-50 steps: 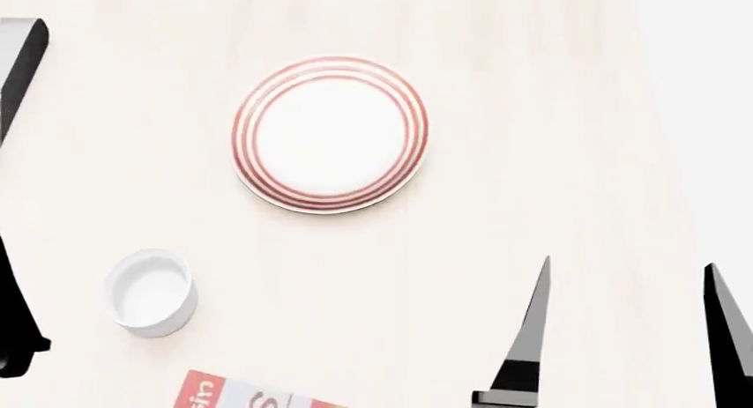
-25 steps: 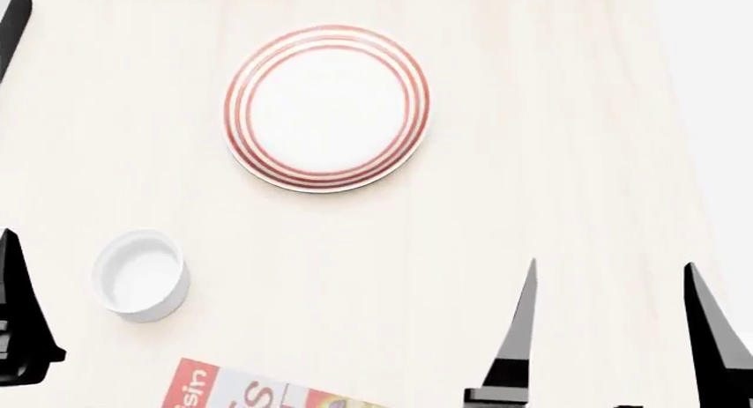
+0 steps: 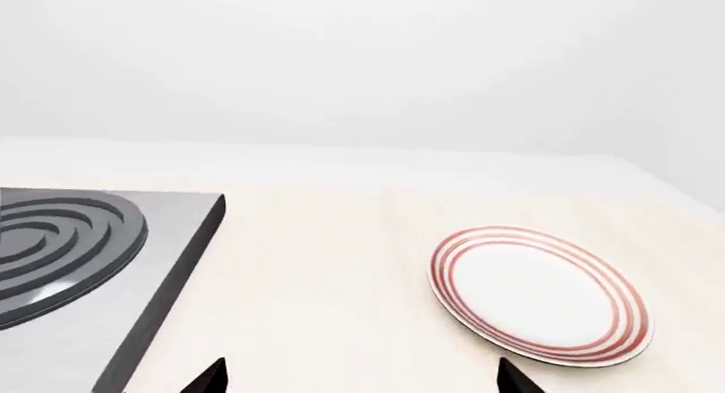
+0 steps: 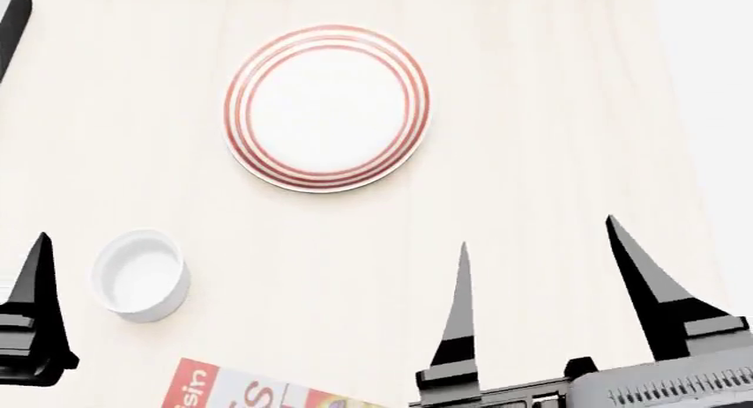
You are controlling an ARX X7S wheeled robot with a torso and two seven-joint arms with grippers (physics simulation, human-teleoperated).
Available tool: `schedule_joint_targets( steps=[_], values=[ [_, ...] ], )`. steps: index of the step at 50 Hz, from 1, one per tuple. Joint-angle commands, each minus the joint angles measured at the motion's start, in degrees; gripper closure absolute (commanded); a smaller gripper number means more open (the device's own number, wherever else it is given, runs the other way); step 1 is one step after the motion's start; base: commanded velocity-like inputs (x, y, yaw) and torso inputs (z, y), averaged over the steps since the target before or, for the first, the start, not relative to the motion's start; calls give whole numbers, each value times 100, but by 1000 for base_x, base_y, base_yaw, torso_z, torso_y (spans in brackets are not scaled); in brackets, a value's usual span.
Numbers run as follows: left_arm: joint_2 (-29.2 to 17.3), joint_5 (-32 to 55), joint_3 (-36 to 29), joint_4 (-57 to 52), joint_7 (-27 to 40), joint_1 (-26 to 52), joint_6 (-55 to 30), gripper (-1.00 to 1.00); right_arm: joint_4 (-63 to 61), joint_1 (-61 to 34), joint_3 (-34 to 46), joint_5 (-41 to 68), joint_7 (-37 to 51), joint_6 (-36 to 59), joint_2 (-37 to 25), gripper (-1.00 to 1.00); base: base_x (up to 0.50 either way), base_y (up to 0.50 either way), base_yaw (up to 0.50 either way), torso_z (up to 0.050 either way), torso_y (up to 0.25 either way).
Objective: Pick the akita bowl on the cookies box and place it on the plate.
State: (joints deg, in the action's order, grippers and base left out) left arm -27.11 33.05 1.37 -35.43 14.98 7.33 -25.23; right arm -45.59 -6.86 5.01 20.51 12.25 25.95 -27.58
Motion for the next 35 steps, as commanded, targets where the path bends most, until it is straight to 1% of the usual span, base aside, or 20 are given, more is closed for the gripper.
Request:
schedule_joint_targets(
  steps=[1, 7, 9, 12, 17, 18, 21, 24, 26, 29, 34, 35],
  values=[
    [-398, 484, -76, 20, -378, 410, -487, -100, -478, -685, 142, 687, -254, 1325, -492, -100, 0, 0, 0, 0, 0],
    [-452, 879, 121, -59, -459, 509, -553, -100, -860, -1230, 222, 1256, -412, 2145, -769, -100, 0, 0, 0, 0, 0],
    [-460, 870, 113, -59, -471, 511, -544, -100, -931, -1364, 89, 1742, -569, 2344, -817, -100, 0, 0, 0, 0, 0],
    [-468, 893, 101, 15, -459, 580, -595, -100, -1056, -1816, -19, 2647, -641, 3020, -968, -100, 0, 0, 0, 0, 0],
    [-462, 883, 89, 37, -445, 573, -594, -100, -1086, -2370, -57, 3517, -552, 3688, -1096, -100, 0, 0, 0, 0, 0],
    [-461, 879, 87, 33, -435, 573, -595, -100, -1073, -2585, -60, 3823, -486, 3932, -1133, -100, 0, 0, 0, 0, 0],
    [-465, 872, 74, 33, -426, 572, -602, -100, -1127, -2931, -136, 4411, -238, 4266, -1173, -100, 0, 0, 0, 0, 0],
    [-436, 863, 52, 67, -432, 544, -579, -100, -1194, -3360, -175, 5384, 150, 4608, -1286, -100, 0, 0, 0, 0, 0],
    [-433, 839, 33, 57, -436, 516, -561, -100, -1164, -3474, -176, 5739, 303, 4650, -1318, -100, 0, 0, 0, 0, 0],
    [-444, 890, 66, 53, -423, 531, -582, -100, -1156, -3570, -116, 5998, 405, 4696, -1359, -100, 0, 0, 0, 0, 0],
    [-464, 868, 49, 43, -404, 550, -594, -100, -1140, -3936, 292, 6514, 633, 5007, -1427, -100, 0, 0, 0, 0, 0],
    [-462, 853, 42, 46, -406, 548, -583, -100, -1031, -4124, 446, 6846, 902, 5093, -1451, -100, 0, 0, 0, 0, 0]
  ],
)
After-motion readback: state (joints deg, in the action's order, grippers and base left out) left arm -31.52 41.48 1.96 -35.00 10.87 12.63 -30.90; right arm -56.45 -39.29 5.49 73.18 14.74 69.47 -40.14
